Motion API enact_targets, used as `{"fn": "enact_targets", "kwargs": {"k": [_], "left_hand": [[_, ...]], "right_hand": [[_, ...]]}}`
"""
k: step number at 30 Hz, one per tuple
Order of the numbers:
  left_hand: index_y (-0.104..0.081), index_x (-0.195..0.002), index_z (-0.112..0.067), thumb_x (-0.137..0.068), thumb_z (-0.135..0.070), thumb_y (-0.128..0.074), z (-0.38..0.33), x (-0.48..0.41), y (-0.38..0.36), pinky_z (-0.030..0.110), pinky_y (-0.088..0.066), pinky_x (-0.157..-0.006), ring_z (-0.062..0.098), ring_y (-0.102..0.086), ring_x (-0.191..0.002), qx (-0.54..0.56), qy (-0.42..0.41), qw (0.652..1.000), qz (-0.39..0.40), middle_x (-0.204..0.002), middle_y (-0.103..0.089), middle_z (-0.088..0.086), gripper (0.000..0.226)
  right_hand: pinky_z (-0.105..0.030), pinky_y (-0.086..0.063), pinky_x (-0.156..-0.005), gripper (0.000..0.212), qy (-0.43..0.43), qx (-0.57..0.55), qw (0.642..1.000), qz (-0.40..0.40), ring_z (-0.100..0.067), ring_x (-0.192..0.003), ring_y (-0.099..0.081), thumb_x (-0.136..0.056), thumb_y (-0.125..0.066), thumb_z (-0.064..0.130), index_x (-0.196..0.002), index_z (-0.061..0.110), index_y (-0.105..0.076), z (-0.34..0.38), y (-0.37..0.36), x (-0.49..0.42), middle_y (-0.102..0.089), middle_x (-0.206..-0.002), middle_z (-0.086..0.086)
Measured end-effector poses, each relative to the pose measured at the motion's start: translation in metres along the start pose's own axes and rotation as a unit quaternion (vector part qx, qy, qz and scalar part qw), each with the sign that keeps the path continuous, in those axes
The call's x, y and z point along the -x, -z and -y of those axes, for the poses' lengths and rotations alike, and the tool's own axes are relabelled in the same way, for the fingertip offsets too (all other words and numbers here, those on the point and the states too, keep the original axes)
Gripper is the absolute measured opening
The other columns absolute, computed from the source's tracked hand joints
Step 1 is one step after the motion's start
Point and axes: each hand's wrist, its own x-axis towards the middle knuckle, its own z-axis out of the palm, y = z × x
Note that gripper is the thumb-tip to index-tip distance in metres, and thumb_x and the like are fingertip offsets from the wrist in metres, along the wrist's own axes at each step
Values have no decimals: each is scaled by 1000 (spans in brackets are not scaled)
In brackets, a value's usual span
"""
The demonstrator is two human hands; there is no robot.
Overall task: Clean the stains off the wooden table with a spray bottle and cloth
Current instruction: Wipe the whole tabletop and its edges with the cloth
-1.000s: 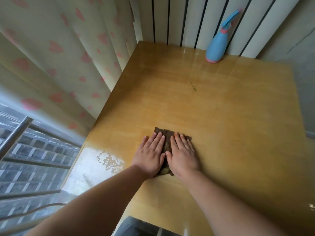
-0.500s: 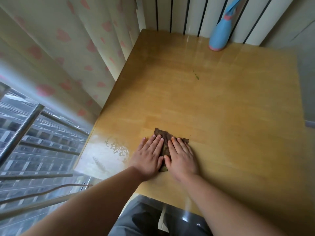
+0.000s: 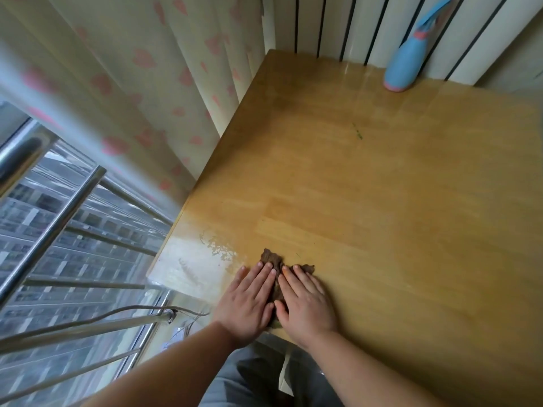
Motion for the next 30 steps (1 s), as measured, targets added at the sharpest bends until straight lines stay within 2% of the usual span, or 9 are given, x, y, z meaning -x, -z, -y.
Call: {"fn": "enact_targets", "kwargs": {"k": [7, 9, 11, 13, 16, 19, 27, 30], "left_hand": [[-39, -148, -7, -97, -42, -35, -1, -5, 2, 48, -23, -115, 27, -31, -145, 2, 1, 1000, -29, -154, -38, 11, 62], [-40, -148, -6, -97, -41, -36, -1, -8, 2, 48, -24, -114, 27, -32, -145, 2, 0, 999, -33, -154, -38, 11, 62], [-40, -148, -6, -97, -41, -37, -2, -9, 1, 48, -24, -114, 27, -31, -145, 4, 2, 1000, -31, -155, -37, 11, 62], [-40, -148, -7, -97, -41, -37, -3, -7, 0, 49, -24, -115, 27, -30, -146, 6, 7, 1000, -26, -155, -36, 11, 62], [-40, -149, -7, -97, -41, -34, -8, -1, -1, 48, -24, -114, 28, -29, -146, 10, 19, 1000, -18, -156, -36, 11, 62], [-40, -148, -6, -97, -41, -35, -13, 8, -1, 47, -24, -114, 28, -31, -145, 10, 19, 1000, -20, -155, -37, 12, 62], [-43, -146, -4, -96, -42, -35, -29, 21, -2, 47, -24, -113, 29, -31, -145, 5, 26, 1000, -10, -154, -37, 14, 63], [-44, -145, -3, -95, -43, -36, -36, 18, -2, 46, -24, -113, 30, -32, -145, -2, 15, 1000, 5, -153, -38, 15, 64]], "right_hand": [[-36, -27, -107, 56, 20, 4, 1000, 20, -18, -124, -56, -86, -35, 42, -122, 14, -67, -5, 4, -7, -63, -130, -2], [-37, -33, -111, 57, 20, 7, 1000, 15, -18, -124, -56, -86, -33, 41, -122, 12, -66, -5, 5, -8, -62, -130, -4], [-39, -41, -107, 57, 21, 6, 1000, 9, -18, -123, -56, -87, -33, 41, -122, 12, -67, -5, 4, -8, -63, -129, -4], [-41, -43, -104, 56, 21, 1, 1000, 4, -18, -122, -57, -87, -33, 40, -120, 12, -68, -5, 4, -7, -64, -128, -3], [-36, -34, -110, 53, 34, -5, 999, -13, -17, -120, -59, -88, -34, 39, -118, 12, -69, -4, 1, 0, -66, -125, -3], [-35, -26, -108, 52, 57, -3, 998, -16, -16, -122, -57, -89, -35, 39, -118, 12, -69, -4, -4, 9, -65, -126, -2], [-36, -24, -109, 53, 89, 0, 996, 6, -14, -125, -55, -88, -36, 41, -120, 15, -68, -14, -6, 22, -63, -129, 0], [-34, -29, -113, 53, 82, -11, 996, 20, -12, -125, -54, -86, -36, 43, -120, 18, -69, -21, -4, 28, -63, -129, 3]]}}
